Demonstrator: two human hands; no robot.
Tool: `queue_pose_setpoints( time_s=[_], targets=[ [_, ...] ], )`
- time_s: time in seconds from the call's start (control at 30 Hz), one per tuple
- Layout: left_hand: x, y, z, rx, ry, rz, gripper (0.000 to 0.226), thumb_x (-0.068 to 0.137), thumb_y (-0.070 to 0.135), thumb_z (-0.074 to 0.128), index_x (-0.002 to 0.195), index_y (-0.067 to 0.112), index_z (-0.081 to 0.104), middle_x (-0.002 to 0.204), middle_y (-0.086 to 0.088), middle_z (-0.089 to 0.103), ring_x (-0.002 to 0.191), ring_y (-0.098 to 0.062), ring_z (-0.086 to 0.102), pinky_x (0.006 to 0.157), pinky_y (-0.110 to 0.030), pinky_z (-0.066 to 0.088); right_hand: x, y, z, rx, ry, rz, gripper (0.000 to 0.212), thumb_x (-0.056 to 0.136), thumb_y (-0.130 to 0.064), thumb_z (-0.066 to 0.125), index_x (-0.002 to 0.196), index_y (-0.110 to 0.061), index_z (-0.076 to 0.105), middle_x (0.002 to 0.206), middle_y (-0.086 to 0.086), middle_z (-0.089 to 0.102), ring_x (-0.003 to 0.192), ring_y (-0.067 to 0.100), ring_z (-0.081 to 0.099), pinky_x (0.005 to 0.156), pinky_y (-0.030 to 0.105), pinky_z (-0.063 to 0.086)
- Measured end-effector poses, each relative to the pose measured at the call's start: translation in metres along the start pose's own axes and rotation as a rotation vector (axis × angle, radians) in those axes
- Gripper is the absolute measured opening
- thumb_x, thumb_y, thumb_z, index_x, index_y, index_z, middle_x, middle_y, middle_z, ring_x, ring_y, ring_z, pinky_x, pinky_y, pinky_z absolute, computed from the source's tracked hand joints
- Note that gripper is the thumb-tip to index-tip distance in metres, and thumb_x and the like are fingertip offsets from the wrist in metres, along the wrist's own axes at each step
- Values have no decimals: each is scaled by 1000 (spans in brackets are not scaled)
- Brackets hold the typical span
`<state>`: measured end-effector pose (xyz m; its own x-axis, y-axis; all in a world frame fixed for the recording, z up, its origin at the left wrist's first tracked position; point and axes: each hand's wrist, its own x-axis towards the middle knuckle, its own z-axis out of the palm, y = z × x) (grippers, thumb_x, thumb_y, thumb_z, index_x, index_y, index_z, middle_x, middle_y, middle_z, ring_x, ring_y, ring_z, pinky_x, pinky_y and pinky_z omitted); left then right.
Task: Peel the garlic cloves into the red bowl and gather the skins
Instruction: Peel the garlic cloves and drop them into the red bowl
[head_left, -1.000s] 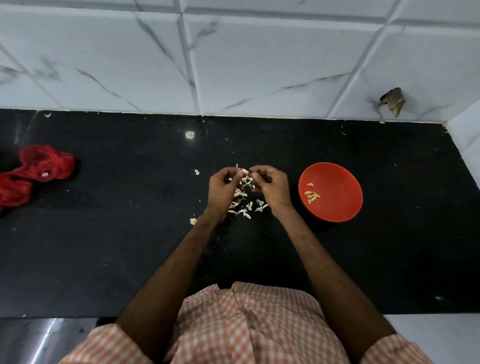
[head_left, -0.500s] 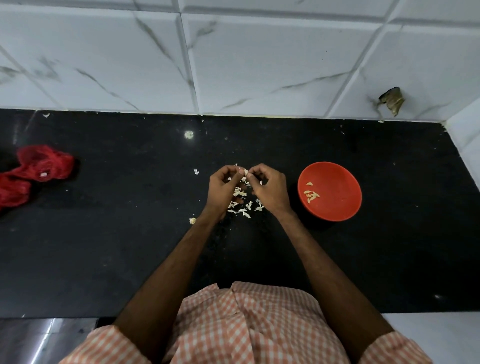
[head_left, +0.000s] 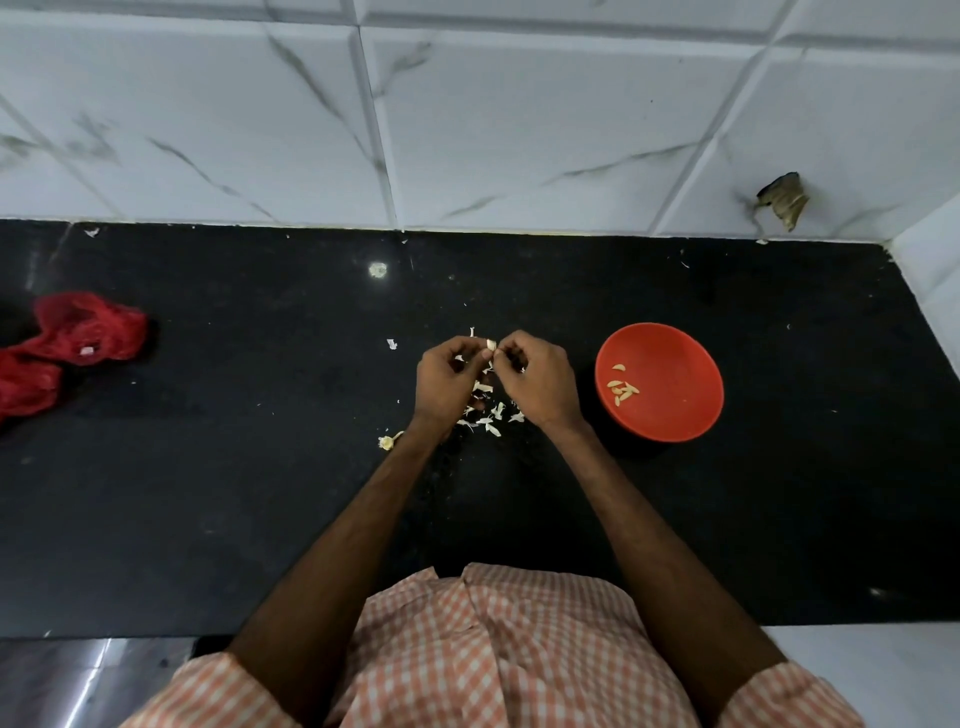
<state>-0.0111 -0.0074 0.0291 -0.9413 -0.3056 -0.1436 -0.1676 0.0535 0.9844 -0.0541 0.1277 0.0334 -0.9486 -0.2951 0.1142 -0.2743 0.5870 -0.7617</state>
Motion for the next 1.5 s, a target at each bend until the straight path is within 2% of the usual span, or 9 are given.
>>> queue_pose_setpoints(
  time_s=[0.2,0.33,0.47,0.67,0.77,0.97,1.2,1.3,1.5],
  targets=[
    [2,-4,-1,-17,47,-35,10,93,14,68,100,7,71,80,-2,67,57,-3,62,43,-22,49,2,2,-3,122,34,-15,9,95,-21,64,100,-14,68,92,-7,70,85,5,66,77,32,58],
    [4,-9,-4,43,42,-11,11,90,17,73,98,9,74,84,-4,73,63,-8,65,44,-25,49,2,1,-1,133,13,-66,8,94,-15,66,100,-12,69,94,-6,71,89,5,67,81,30,58],
    [6,-9,-4,225,20,77,11,87,17,75,96,11,76,86,4,75,72,-4,68,63,-20,54,3,3,-2,73,0,-111,7,94,-12,64,99,-10,68,92,-3,72,86,6,68,79,30,58],
    [5,-5,-7,217,-59,104,8,89,15,74,93,9,76,79,10,71,62,6,62,58,-10,45,9,5,-15,125,-189,-106,9,91,-5,68,98,-10,63,92,-5,65,85,6,66,75,23,58],
    [5,-6,-11,214,-122,76,12,89,18,74,94,8,75,72,13,67,49,5,57,47,-12,42,12,5,-23,155,-296,-85,11,92,1,65,95,-7,59,90,0,63,82,15,67,65,34,61],
    [4,-5,-12,115,-171,-7,19,88,23,75,94,5,73,82,-7,73,43,-8,53,38,-21,40,15,3,-23,85,-443,-80,10,97,2,52,94,-7,48,94,10,60,80,25,65,57,46,60],
    [2,-6,-8,-56,-135,-88,19,90,12,72,96,-6,70,73,0,72,48,-6,53,37,-21,41,14,9,-10,56,-405,-27,22,100,-7,48,89,-26,42,84,3,60,78,21,61,69,48,50],
    [1,-7,-7,-77,-106,-128,17,91,10,71,98,-6,70,76,-4,71,49,-6,53,37,-21,40,13,9,-8,79,-376,-22,17,101,-10,47,89,-21,43,78,-2,55,70,10,52,65,40,45],
    [1,-2,-1,-114,-58,-193,8,94,13,68,95,6,70,87,-10,67,63,-9,57,39,-21,42,9,8,-3,-3,-251,-83,19,101,-9,47,90,-24,44,84,-9,52,75,7,51,66,35,48]
  ],
)
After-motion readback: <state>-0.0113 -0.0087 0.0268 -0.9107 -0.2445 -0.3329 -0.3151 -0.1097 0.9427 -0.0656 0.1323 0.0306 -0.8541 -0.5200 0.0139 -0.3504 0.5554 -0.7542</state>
